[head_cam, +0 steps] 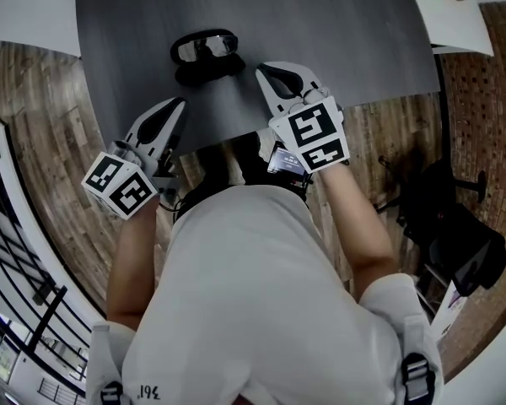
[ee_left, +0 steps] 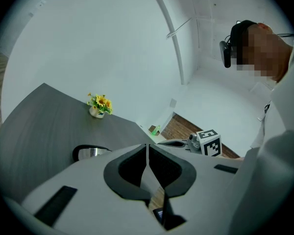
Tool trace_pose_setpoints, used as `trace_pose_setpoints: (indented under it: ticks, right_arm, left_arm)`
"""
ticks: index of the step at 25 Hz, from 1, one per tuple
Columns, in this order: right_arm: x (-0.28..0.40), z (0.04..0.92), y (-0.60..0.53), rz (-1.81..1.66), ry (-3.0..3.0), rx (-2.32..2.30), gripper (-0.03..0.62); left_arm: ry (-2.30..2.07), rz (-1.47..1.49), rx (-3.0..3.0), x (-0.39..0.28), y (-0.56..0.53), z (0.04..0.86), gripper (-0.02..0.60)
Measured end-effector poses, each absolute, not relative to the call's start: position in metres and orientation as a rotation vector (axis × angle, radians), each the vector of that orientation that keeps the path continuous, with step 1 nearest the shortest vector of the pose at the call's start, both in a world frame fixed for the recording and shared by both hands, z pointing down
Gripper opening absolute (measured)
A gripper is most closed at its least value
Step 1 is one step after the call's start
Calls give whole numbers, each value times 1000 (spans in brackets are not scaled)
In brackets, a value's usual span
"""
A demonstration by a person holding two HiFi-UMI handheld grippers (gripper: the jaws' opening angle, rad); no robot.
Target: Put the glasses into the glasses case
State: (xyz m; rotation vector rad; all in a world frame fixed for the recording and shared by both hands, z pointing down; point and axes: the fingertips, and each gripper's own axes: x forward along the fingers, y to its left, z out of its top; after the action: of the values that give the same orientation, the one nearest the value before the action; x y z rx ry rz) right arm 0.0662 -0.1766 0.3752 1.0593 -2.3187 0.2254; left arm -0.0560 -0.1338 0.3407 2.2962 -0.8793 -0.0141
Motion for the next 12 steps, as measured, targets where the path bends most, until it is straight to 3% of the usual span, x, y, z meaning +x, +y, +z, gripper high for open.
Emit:
trace_pose_setpoints:
  ticks: [12]
  right_arm:
    - [81,366,-152,290,-2333,1105,11]
  left_arm:
    - [-909,35,2263,-68,-107,350,25]
